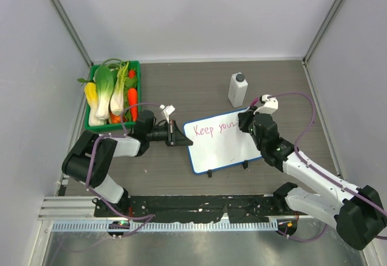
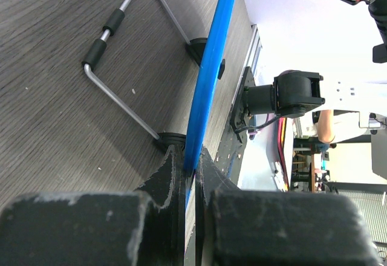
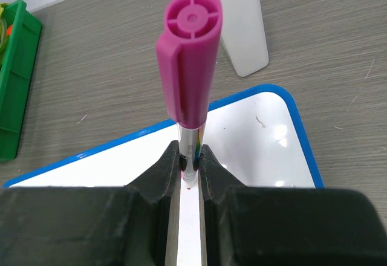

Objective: Write a sentence on the whiteboard
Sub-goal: Write on the whiteboard with the whiteboard.

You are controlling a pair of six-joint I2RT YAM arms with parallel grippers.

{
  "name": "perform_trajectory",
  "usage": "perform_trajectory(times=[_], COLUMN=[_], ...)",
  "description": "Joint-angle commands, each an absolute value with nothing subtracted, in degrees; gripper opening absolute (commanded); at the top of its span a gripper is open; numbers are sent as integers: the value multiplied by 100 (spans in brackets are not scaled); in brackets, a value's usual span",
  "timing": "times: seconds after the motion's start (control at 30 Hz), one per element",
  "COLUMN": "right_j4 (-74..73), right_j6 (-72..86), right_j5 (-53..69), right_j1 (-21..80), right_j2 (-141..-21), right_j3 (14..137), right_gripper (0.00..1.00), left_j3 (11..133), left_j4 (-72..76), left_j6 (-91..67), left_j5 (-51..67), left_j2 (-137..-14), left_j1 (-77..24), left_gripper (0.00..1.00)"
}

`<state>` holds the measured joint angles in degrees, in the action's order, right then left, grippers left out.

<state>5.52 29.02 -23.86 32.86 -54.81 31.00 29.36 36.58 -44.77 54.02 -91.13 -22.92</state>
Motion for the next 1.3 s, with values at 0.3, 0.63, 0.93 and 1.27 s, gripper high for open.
perform_trajectory(times=[0.3,0.63,0.93,1.27], right_j4=[756,809,870,695], right_j6=[2698,2619,2575,2707], right_j5=[-2663,-2742,-2672,-2470], right_j1=[3217,3138,3067,3059], right_j2=[-5677,-5774,-5757,-5555], right_j3=[3419,3533,3498,3410], right_gripper=[1,1,1,2], left_j3=[2918,2927,2953,2979], left_j4=[3243,3217,3191,3173], left_j6=[-4315,-4307,-4298,-4298], left_j5=[5229,5221,5229,5221], left_j2=[-9176,-9176,-9193,-9202], left_j1=[-2417,-2426,-2417,-2426], left_gripper=[0,0,0,0])
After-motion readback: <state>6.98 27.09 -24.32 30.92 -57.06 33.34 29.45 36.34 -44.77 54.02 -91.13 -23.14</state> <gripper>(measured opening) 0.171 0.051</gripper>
